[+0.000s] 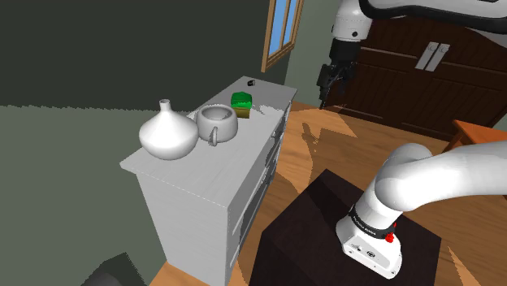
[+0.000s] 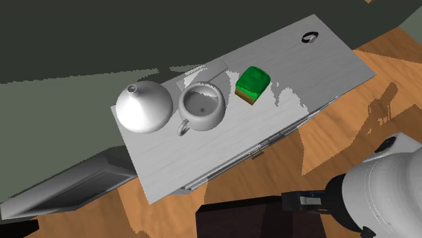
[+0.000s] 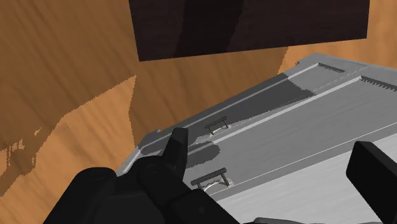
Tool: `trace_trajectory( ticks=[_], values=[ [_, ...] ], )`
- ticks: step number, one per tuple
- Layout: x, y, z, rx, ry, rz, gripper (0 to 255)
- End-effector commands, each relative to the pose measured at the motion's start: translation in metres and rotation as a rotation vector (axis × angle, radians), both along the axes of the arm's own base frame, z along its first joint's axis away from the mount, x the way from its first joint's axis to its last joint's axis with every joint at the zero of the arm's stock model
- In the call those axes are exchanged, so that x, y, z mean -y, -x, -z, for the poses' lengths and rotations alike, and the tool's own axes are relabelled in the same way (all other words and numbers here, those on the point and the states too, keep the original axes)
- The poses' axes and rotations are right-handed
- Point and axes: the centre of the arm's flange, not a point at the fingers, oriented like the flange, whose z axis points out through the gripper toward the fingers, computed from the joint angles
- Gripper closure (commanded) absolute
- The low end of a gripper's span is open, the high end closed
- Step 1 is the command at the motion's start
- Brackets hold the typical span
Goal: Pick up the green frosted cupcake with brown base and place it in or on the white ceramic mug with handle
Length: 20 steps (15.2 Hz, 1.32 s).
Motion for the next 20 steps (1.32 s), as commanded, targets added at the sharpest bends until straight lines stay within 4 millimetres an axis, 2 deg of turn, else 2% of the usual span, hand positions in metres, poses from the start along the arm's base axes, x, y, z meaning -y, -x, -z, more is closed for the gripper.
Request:
trace_trajectory(
  ticks=[1,11,20],
  values=[
    [0.000,0.000,0.000,0.000,0.000,0.000,0],
    [0.096,-0.060,0.085,0.267,-0.351,-0.015,0],
    [0.153,-0.136,0.170,0.507,-0.667,-0.028,0]
  ],
)
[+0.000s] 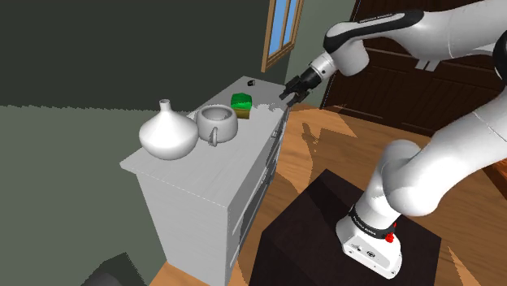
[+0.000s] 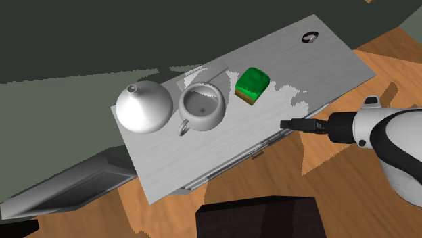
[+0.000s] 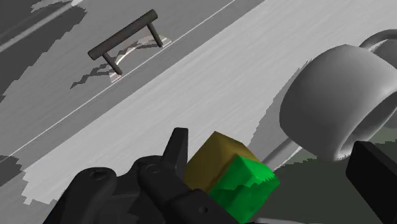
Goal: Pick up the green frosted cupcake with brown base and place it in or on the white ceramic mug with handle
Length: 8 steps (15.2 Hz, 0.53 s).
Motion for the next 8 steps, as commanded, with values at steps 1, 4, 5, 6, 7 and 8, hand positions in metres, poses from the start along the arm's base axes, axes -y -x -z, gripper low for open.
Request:
trace_trajectory(
  ticks=[1,4,5,6,7,8],
  values=[
    [0.012,-0.016,0.021,0.061,-0.071,0.001,0],
    [0.024,-0.047,0.048,0.141,-0.177,-0.003,0],
    [0.028,-0.057,0.056,0.167,-0.212,-0.004,0],
    [0.031,-0.068,0.065,0.194,-0.247,-0.005,0],
    [0.034,-0.080,0.073,0.220,-0.282,-0.007,0],
    [0.036,-0.091,0.081,0.247,-0.317,-0.008,0]
  ],
)
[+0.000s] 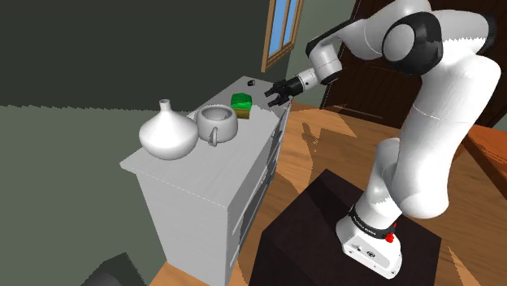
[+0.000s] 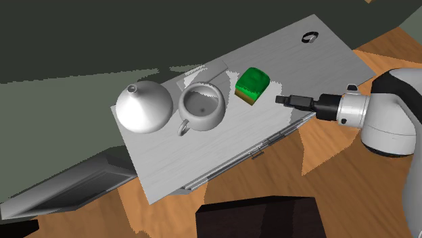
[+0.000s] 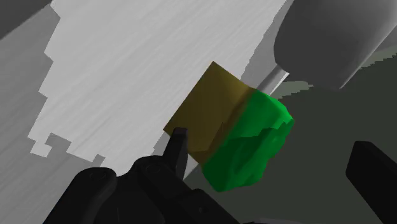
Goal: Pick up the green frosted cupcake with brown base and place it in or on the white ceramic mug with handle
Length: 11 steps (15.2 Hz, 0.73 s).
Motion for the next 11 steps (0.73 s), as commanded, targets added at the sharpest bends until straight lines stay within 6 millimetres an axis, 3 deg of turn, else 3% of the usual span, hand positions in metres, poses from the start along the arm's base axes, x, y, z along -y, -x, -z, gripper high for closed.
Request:
trace_trajectory(
  ticks=[1,6,11],
  values=[
    [0.004,-0.024,0.014,0.073,-0.079,-0.003,0],
    [0.010,-0.080,0.047,0.196,-0.241,-0.008,0],
    [-0.012,-0.095,0.052,0.196,-0.241,-0.008,0]
  ],
)
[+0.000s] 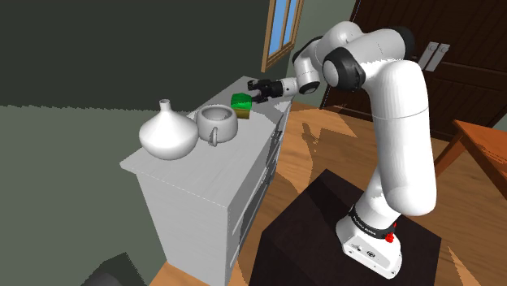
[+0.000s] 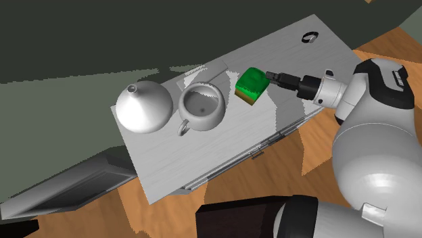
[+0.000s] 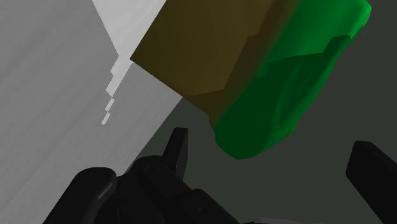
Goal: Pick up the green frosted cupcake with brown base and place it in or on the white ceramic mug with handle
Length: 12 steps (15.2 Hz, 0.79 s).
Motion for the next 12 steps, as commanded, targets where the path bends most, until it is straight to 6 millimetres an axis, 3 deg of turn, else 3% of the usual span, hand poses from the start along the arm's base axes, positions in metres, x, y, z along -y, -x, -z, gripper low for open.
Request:
trace_trajectory(
  ticks=[1,10,11,12],
  values=[
    [-0.0095,-0.0070,0.0022,0.001,-0.001,0.000,0],
    [-0.0163,-0.0114,0.0038,0.001,-0.001,0.000,0],
    [-0.0163,-0.0114,0.0038,0.001,-0.001,0.000,255],
    [-0.0163,-0.0114,0.0038,0.001,-0.001,0.000,255]
  ],
)
